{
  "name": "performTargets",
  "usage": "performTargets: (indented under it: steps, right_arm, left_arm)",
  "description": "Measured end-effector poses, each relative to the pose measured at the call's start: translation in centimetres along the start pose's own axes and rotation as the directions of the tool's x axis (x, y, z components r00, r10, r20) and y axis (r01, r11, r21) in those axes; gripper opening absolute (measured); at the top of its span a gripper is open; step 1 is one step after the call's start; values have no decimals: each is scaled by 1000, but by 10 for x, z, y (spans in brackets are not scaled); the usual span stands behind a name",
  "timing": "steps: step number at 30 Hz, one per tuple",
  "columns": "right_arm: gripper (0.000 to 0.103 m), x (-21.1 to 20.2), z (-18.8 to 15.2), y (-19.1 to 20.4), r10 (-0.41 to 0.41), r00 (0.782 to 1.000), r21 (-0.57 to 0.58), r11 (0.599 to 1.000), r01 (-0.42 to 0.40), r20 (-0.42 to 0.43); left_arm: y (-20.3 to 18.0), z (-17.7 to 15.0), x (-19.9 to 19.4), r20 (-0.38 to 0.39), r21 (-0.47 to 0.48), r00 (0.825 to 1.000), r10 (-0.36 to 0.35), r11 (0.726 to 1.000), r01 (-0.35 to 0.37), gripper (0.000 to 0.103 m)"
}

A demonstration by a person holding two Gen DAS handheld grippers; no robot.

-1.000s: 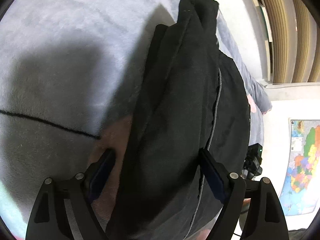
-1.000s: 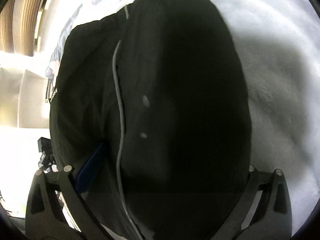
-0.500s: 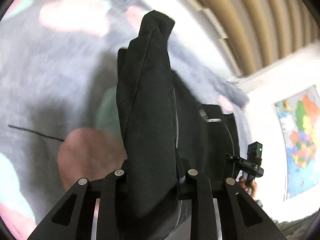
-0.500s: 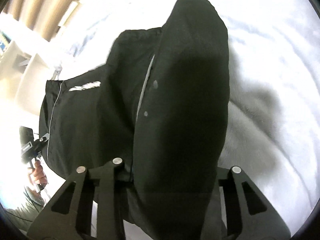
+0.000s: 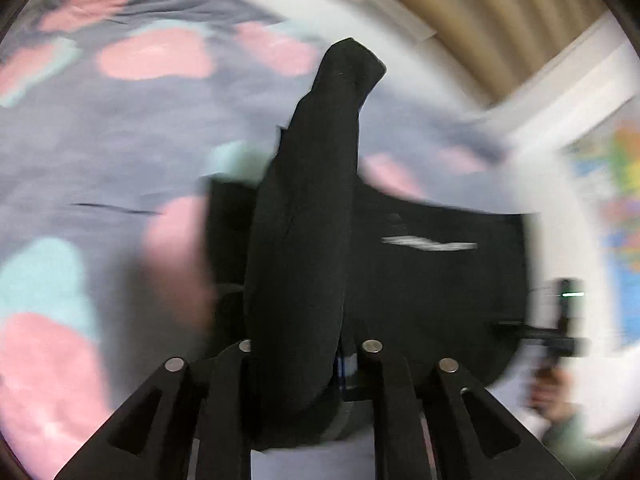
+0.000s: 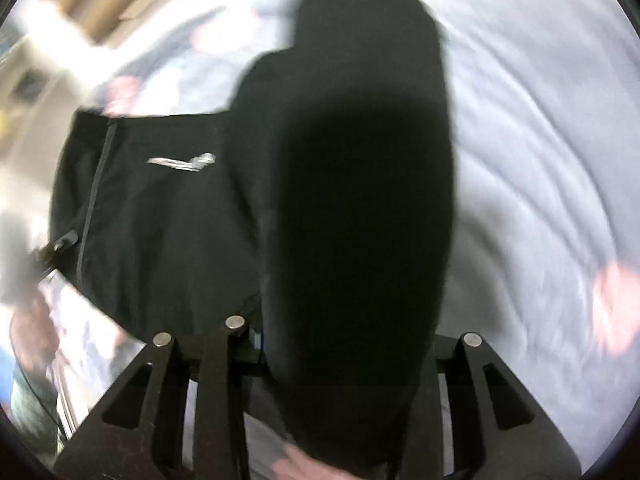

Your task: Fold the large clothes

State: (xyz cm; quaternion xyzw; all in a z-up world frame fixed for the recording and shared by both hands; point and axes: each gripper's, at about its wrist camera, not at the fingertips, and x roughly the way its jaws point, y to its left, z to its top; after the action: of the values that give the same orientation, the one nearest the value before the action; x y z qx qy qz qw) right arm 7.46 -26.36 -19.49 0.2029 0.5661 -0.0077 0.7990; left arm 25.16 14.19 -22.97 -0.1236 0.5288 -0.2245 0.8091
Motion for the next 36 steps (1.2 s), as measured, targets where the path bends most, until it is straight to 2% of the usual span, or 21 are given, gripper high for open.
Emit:
performTargets:
  steps: [2,3,4,6,7,8,9,11,12,13,14,17,19,21,23,25,27,28,31,33,36]
  right_arm:
    - [41,14,-3,-26,-14,1000,93,996,14,0]
    - [43,18,-5,-38,-11,1000,131,991,11,-2]
    - [48,19,-5,-44,0,1000,158,987,0,-2]
    - [54,21,-3,-51,2,1000,186,982,-1,-6]
    - [62,22,-1,-52,-3,1000,180,984,4,-8]
    - [70,23,1,-55,-14,1000,166,986,16,-14]
    - [74,22,2,-57,-21,999,156,987,25,-24]
    - [79,34,8,-49,-16,998,155,988,25,-56]
    - [82,45,12,-52,1,997,164,986,12,-80]
    - [91,50,11,-49,14,996,168,986,2,-94]
    - [98,61,12,-46,32,993,178,984,-12,-110]
    - [103,88,22,-52,127,982,228,969,-92,-143]
    - [101,105,29,-51,201,967,266,952,-155,-158]
    - [82,113,37,-45,217,965,255,951,-175,-147]
    - [54,109,43,-34,217,968,217,958,-186,-128]
    - [36,93,45,-20,179,978,144,976,-162,-111]
    - [32,72,44,-7,169,982,94,982,-161,-84]
    - [30,63,44,-1,168,983,72,984,-163,-70]
    - [29,24,42,29,159,987,-21,987,-159,-12]
    - [29,-3,38,50,137,990,-76,988,-136,14]
    - [29,-48,20,76,120,991,-152,982,-110,63]
  left_arm:
    - [14,2,21,-27,-3,996,82,997,-82,30]
    - [23,6,35,-66,-29,993,101,994,-104,35]
    - [30,6,42,-88,-48,991,101,993,-105,36]
    - [36,11,58,-121,-90,989,86,991,-97,48]
    - [38,15,65,-127,-105,990,62,992,-75,51]
    - [41,19,70,-136,-116,990,28,992,-44,59]
    - [45,25,77,-154,-128,988,-5,992,-15,65]
    - [58,31,91,-190,-166,981,-45,986,13,69]
    - [65,34,100,-207,-198,974,-87,979,46,71]
    - [71,34,108,-221,-223,968,-120,972,70,73]
    - [75,34,118,-243,-258,956,-164,961,99,75]
    - [86,27,144,-294,-356,909,-296,916,183,76]
    - [87,23,152,-285,-365,902,-325,907,211,75]
    - [81,20,149,-247,-332,916,-316,916,226,57]
    - [70,14,133,-185,-287,934,-307,926,247,40]
    - [61,6,111,-107,-284,937,-333,913,293,35]
    - [49,0,78,-30,-299,914,-405,876,378,30]
    - [41,-2,66,-1,-287,906,-423,868,405,29]
    - [4,-11,17,39,-186,916,-400,898,400,28]
    - [-12,-22,-17,73,-150,914,-400,901,406,28]
    - [-14,-46,-66,128,-131,905,-406,897,421,28]
